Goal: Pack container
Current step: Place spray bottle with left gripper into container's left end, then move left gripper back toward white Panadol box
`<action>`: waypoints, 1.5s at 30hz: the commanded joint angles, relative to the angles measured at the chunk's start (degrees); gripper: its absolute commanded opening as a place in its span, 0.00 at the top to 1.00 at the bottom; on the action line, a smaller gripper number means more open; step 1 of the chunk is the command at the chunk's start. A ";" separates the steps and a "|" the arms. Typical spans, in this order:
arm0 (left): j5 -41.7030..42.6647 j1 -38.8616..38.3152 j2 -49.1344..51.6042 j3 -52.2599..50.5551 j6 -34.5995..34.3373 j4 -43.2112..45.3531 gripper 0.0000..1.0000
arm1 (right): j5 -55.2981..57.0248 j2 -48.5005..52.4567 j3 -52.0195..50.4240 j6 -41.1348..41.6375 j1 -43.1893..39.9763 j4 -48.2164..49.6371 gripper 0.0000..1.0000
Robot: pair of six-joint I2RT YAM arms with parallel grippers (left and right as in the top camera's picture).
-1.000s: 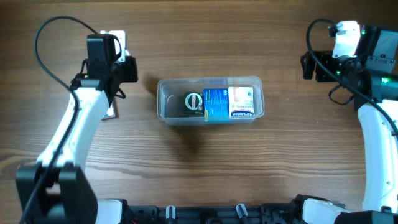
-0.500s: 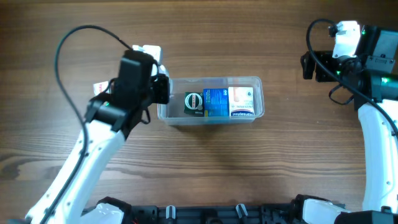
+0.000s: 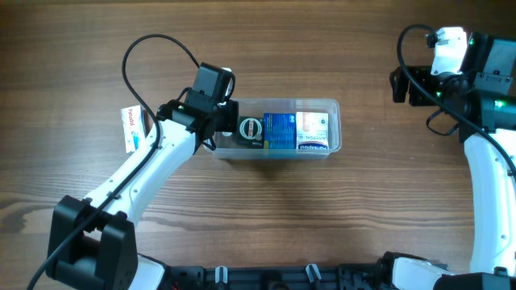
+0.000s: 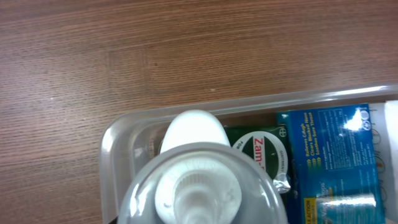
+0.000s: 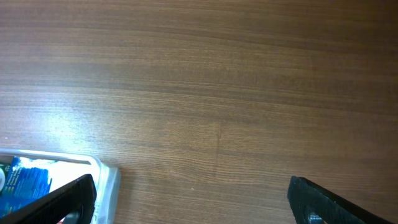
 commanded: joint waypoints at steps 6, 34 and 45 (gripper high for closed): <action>-2.51 -0.11 0.42 0.09 -1.01 0.94 0.74 | -0.96 0.33 0.07 -0.61 -0.04 0.13 0.00; -4.85 -1.60 1.46 0.09 -0.98 -1.77 0.27 | -0.96 0.33 0.07 -0.59 -0.04 0.13 0.00; -3.04 -1.20 -15.37 0.09 -0.98 -5.35 0.75 | -0.96 0.33 0.07 -0.59 -0.04 0.13 0.00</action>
